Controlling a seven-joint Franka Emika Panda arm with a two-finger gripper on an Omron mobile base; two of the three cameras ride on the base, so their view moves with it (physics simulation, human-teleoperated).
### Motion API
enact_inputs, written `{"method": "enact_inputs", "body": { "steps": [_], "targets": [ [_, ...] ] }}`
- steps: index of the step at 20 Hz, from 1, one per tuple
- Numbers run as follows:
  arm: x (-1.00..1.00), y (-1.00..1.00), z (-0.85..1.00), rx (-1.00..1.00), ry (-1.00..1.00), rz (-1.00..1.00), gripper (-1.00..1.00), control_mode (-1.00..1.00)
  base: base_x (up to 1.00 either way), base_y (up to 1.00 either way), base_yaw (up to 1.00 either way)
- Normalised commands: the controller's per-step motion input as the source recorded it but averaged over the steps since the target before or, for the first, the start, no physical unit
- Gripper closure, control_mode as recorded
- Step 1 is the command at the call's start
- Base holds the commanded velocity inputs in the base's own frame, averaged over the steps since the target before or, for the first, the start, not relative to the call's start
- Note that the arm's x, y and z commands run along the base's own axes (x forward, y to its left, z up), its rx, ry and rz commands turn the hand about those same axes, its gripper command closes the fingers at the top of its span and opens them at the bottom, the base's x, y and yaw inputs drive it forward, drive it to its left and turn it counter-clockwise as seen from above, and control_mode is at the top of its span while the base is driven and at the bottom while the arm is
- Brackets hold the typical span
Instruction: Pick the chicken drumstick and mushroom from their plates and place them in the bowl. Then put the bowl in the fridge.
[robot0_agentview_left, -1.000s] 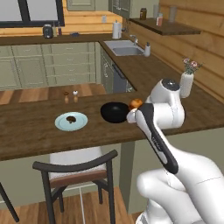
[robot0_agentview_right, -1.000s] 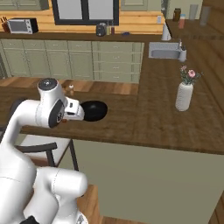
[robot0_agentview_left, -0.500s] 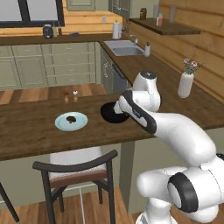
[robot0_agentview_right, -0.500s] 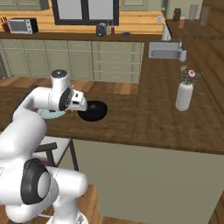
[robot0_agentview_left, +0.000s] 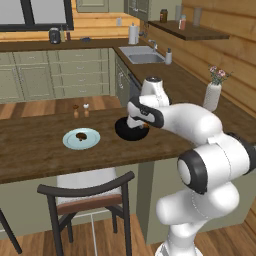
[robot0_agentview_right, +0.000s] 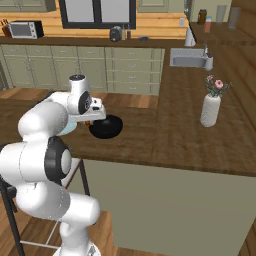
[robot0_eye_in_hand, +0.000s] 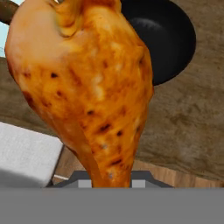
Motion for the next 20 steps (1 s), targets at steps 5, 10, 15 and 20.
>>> {"method": "enact_inputs", "body": {
  "steps": [5, 10, 15, 20],
  "targets": [
    [0.41, 0.00, -0.54, -0.04, 0.00, 0.15, 1.00, -1.00, 0.00, 0.00, 0.00],
    [0.50, -0.11, -0.17, 0.00, 0.00, 0.13, 1.00, -1.00, 0.00, 0.00, 0.00],
    [0.75, 0.00, -0.06, 0.00, 0.00, 0.11, 1.00, -1.00, 0.00, 0.00, 0.00],
    [0.65, 0.08, -0.22, 0.00, 0.00, 0.02, 1.00, -1.00, 0.00, 0.00, 0.00]
  ]
}}
